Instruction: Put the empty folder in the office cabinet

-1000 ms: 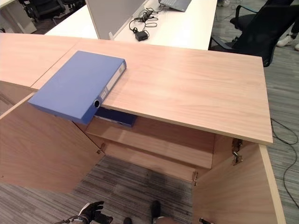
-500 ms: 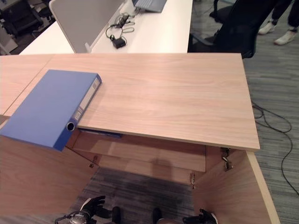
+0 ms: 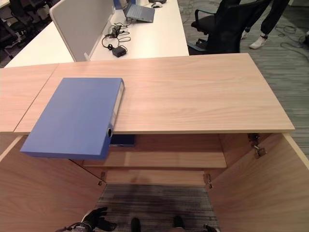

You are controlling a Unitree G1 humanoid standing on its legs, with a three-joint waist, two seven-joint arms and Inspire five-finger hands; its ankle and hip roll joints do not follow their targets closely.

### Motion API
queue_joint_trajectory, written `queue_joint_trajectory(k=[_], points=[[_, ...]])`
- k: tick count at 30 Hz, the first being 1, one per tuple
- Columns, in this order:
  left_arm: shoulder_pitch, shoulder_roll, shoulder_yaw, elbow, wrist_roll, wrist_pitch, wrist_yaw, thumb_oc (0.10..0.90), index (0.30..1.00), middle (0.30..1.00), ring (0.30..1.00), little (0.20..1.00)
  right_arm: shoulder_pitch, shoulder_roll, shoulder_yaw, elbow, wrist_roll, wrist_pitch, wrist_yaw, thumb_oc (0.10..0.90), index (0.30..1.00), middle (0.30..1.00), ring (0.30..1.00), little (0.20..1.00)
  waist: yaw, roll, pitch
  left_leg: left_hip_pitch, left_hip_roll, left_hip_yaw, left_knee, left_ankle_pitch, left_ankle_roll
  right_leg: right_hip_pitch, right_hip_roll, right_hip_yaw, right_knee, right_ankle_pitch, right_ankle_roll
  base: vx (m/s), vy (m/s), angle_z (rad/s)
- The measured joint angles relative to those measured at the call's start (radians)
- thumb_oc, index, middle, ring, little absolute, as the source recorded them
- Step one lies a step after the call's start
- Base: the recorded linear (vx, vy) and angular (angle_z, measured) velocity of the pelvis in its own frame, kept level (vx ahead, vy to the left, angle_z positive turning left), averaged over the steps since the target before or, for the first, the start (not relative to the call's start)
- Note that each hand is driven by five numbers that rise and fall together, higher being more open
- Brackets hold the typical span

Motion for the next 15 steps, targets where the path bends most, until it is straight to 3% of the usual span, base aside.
queue_joint_trajectory(k=[3, 5, 6, 7, 8, 9, 10, 11, 12, 15], points=[[0.002, 0.023, -0.004, 0.004, 0.003, 0.0, -0.002, 0.8, 0.9, 0.9, 0.9, 0.9, -0.008, 0.039, 0.004, -0.005, 0.001, -0.001, 0.0, 0.8, 0.9, 0.9, 0.9, 0.9, 0.003, -0.043, -0.027, -0.024, -0.008, 0.064, -0.001, 0.002, 0.048, -0.078, -0.006, -0.047, 0.056, 0.07, 0.02, -0.11, 0.173, -0.56], [0.002, 0.041, -0.005, 0.004, 0.007, 0.001, -0.001, 0.8, 0.9, 0.9, 0.9, 0.9, -0.015, 0.041, 0.019, -0.004, 0.002, -0.001, -0.001, 0.8, 0.9, 0.9, 0.9, 0.9, 0.002, -0.044, -0.027, -0.026, -0.009, 0.096, 0.001, 0.008, 0.081, -0.126, 0.001, -0.103, 0.119, 0.096, 0.064, -0.17, 0.183, -0.52], [0.003, 0.049, -0.009, 0.0, 0.007, 0.001, -0.001, 0.8, 0.9, 0.9, 0.9, 0.9, -0.032, 0.033, 0.026, -0.005, 0.003, -0.001, -0.006, 0.8, 0.9, 0.9, 0.9, 0.9, 0.014, -0.031, -0.022, -0.037, 0.004, 0.124, -0.001, 0.015, 0.086, -0.158, 0.006, -0.172, 0.154, 0.106, 0.099, -0.04, 0.095, -0.74], [0.013, 0.06, 0.011, 0.0, 0.01, 0.0, -0.003, 0.8, 0.9, 0.9, 0.9, 0.9, -0.034, 0.009, 0.061, -0.005, 0.0, -0.001, -0.008, 0.8, 0.9, 0.9, 0.9, 0.9, 0.03, 0.018, -0.022, -0.05, 0.039, 0.148, 0.0, 0.018, 0.101, -0.149, 0.069, -0.335, 0.349, -0.072, 0.078, -0.02, 0.061, -0.67], [0.011, 0.069, 0.005, 0.001, 0.009, 0.0, -0.003, 0.8, 0.9, 0.9, 0.9, 0.9, -0.029, 0.005, 0.061, -0.004, -0.002, -0.001, -0.007, 0.8, 0.9, 0.9, 0.9, 0.9, 0.035, 0.012, -0.025, -0.049, 0.033, 0.151, -0.001, 0.01, 0.084, -0.106, 0.081, -0.358, 0.344, -0.122, 0.052, 0.11, -0.048, -0.45], [0.024, 0.075, 0.014, 0.004, 0.009, 0.002, -0.007, 0.8, 0.9, 0.9, 0.9, 0.9, -0.024, -0.001, 0.058, 0.001, -0.002, 0.0, -0.004, 0.8, 0.9, 0.9, 0.9, 0.9, 0.039, 0.014, -0.028, -0.048, 0.016, 0.154, 0.0, 0.011, 0.077, -0.022, 0.081, -0.359, 0.217, -0.138, 0.038, 0.08, -0.038, -0.15], [0.028, 0.075, 0.019, 0.005, 0.008, 0.002, -0.005, 0.8, 0.9, 0.9, 0.9, 0.9, -0.019, -0.001, 0.052, 0.013, -0.002, -0.002, -0.004, 0.8, 0.9, 0.9, 0.9, 0.9, 0.038, 0.014, -0.028, -0.047, 0.011, 0.155, -0.001, 0.016, 0.071, 0.002, 0.08, -0.334, 0.167, -0.137, 0.038, 0.11, -0.068, -0.07], [0.034, 0.072, 0.036, 0.005, 0.006, 0.002, -0.002, 0.8, 0.9, 0.9, 0.9, 0.9, -0.024, -0.001, 0.047, 0.021, -0.002, -0.001, -0.004, 0.8, 0.9, 0.9, 0.9, 0.9, 0.037, 0.016, -0.029, -0.047, 0.002, 0.155, -0.001, 0.016, 0.071, 0.037, 0.073, -0.281, 0.091, -0.134, 0.036, 0.08, -0.068, 0.01], [0.036, 0.072, 0.037, 0.003, 0.004, 0.001, 0.0, 0.8, 0.9, 0.9, 0.9, 0.9, -0.021, -0.001, 0.044, 0.023, -0.001, -0.001, -0.005, 0.8, 0.9, 0.9, 0.9, 0.9, 0.037, 0.016, -0.029, -0.047, -0.001, 0.155, -0.001, 0.017, 0.07, 0.054, 0.063, -0.278, 0.051, -0.109, 0.042, 0.08, -0.069, 0.05], [0.061, 0.056, 0.035, -0.008, -0.002, 0.0, 0.009, 0.8, 0.9, 0.9, 0.9, 0.9, 0.012, -0.001, 0.045, 0.02, -0.002, -0.001, -0.004, 0.8, 0.9, 0.9, 0.9, 0.9, 0.036, 0.01, -0.057, -0.044, 0.012, 0.154, -0.001, 0.03, 0.041, 0.097, 0.088, -0.285, -0.039, -0.051, 0.011, 0.07, -0.057, -0.01]])
